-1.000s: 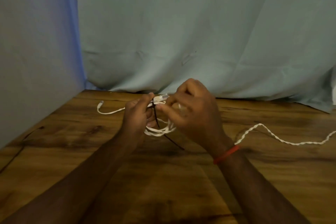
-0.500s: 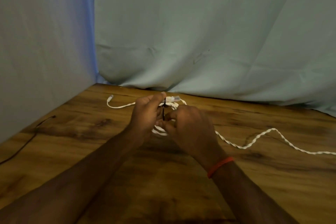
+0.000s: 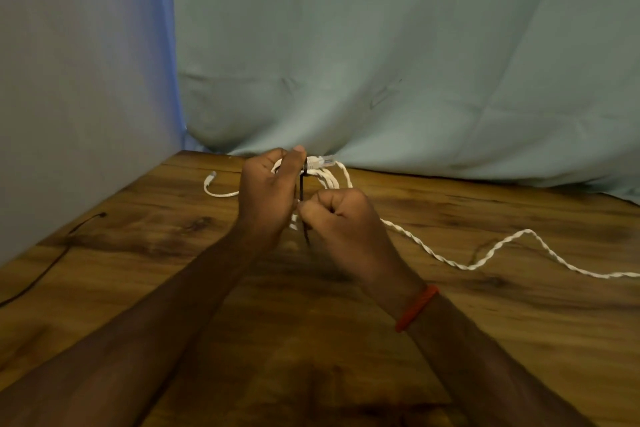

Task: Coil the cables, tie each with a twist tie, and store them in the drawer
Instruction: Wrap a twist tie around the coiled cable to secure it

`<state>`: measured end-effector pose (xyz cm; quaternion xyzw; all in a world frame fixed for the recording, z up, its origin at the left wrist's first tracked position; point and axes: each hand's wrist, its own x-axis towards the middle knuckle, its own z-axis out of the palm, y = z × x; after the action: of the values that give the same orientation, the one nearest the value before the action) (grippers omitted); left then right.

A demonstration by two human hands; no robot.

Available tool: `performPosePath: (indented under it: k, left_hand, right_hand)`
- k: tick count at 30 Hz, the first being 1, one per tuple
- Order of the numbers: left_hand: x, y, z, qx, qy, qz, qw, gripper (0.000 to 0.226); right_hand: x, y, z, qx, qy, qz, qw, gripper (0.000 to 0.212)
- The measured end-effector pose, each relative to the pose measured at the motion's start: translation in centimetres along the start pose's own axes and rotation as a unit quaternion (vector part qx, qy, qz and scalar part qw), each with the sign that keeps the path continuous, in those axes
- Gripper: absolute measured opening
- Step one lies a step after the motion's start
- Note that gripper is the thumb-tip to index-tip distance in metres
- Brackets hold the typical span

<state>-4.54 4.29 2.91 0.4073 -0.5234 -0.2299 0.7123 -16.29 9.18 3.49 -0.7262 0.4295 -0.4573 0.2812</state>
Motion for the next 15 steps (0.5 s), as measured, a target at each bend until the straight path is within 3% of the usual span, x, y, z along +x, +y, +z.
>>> performPosePath:
  k: [4, 10, 15]
  left_hand:
    - [-0.1, -0.7, 0.1, 0.054, 0.032, 0.045, 0.997, 0.049]
    - [0.1, -1.2, -0.1, 0.062, 0.041, 0.039, 0.996, 0.047]
    - [0.1, -2.1, -0.1, 0.064, 0.008, 0.056, 0.996, 0.043]
  right_hand:
    - [-0.2, -0.1, -0.1, 0.040, -0.033, 0.023, 0.998, 0.034]
    - [-0.3, -1.1, -0.7, 0.048, -0.058, 0.023, 0.997, 0.048]
    - [0.2, -1.7, -2.6, 0.164, -0.090, 0.071, 0.980, 0.035]
